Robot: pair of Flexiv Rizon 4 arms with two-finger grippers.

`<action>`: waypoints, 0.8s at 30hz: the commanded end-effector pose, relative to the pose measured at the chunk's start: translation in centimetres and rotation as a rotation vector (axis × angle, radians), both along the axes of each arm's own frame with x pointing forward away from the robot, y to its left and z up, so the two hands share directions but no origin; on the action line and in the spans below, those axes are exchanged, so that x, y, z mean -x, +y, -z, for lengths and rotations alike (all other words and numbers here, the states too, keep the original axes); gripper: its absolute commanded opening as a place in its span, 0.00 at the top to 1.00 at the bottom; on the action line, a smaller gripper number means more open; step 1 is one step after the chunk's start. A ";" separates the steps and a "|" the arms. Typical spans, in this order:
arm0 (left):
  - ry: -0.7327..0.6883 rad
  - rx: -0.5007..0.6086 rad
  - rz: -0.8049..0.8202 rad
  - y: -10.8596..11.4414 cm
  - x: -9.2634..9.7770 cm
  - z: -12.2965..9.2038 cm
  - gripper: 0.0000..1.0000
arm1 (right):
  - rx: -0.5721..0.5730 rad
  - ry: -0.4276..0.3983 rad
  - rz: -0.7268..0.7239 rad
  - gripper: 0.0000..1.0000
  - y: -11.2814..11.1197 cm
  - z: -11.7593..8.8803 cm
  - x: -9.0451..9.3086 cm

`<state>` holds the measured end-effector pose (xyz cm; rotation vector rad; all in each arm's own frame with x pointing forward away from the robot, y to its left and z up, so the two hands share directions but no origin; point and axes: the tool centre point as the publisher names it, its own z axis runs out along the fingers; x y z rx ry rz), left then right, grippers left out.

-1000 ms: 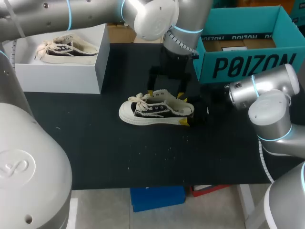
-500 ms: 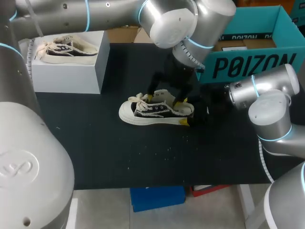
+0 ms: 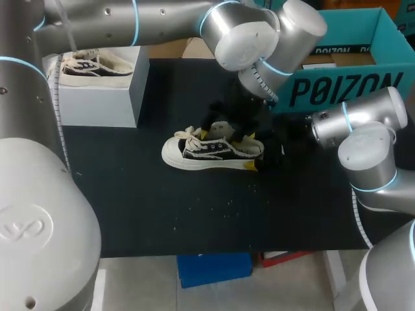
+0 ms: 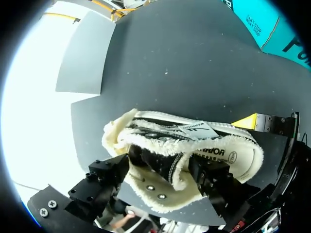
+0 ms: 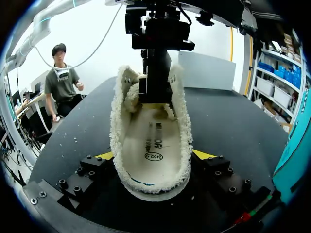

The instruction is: Take the shoe out of the shoebox, open the shoe tongue, remove and reinsert the insole, then place the shoe into the shoebox

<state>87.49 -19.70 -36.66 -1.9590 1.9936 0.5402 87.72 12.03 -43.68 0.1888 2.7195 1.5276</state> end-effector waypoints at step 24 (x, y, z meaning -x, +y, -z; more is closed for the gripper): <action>-0.078 0.040 -0.007 -0.1 -0.4 -2.8 1.00 | 0.001 0.001 0.001 1.00 0.2 0.1 -0.1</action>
